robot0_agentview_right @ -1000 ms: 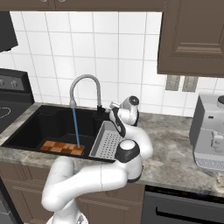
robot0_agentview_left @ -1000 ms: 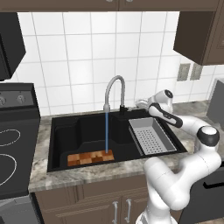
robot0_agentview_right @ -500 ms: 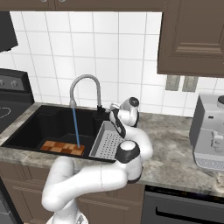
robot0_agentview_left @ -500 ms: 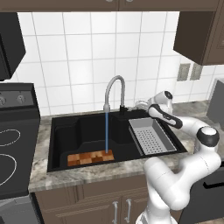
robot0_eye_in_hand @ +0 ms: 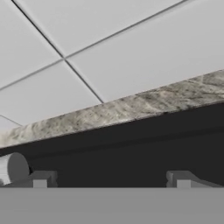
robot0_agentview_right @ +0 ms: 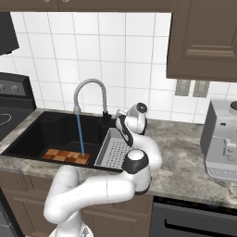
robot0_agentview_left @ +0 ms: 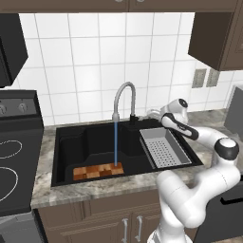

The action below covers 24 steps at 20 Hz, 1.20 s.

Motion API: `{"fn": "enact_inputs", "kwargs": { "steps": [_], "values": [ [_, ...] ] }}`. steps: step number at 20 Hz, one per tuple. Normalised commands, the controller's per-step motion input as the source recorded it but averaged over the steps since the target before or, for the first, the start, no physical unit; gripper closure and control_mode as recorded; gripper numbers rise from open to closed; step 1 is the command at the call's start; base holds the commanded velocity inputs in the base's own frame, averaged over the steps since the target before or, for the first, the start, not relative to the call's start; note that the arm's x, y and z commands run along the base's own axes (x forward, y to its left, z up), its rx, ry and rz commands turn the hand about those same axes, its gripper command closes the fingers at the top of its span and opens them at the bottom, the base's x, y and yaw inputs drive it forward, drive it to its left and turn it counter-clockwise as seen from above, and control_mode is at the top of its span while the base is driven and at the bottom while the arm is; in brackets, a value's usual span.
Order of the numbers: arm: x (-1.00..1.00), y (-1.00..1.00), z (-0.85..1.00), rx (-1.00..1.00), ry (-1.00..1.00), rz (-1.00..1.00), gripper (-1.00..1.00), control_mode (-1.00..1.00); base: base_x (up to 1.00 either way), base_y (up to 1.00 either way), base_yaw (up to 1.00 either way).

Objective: Turn on the sink faucet with hot water and rinse the cutting board for ten seconds, then turn off the faucet. Push the cutting board to reach the water if necessary.

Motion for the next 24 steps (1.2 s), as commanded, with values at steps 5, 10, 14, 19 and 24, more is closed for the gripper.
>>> {"fn": "enact_inputs", "kwargs": {
  "steps": [5, 10, 14, 19, 24],
  "values": [
    [-0.21, 0.03, 0.00, 0.00, 0.00, 0.00, -1.00, -1.00, 0.00, 0.00, 0.00],
    [-0.10, 0.01, 0.00, 0.00, 0.00, 0.00, -1.00, -1.00, 0.00, 0.00, 0.00],
    [0.00, 0.00, 0.01, 0.00, 0.00, 0.00, -1.00, -1.00, 0.00, 0.00, 0.00],
    [0.00, 0.00, 0.07, 0.00, 0.00, 0.00, -1.00, -1.00, 0.00, 0.00, 0.00],
    [0.00, 0.00, 0.08, 0.00, 0.00, 0.00, -1.00, -1.00, 0.00, 0.00, 0.00]
  ]
}}
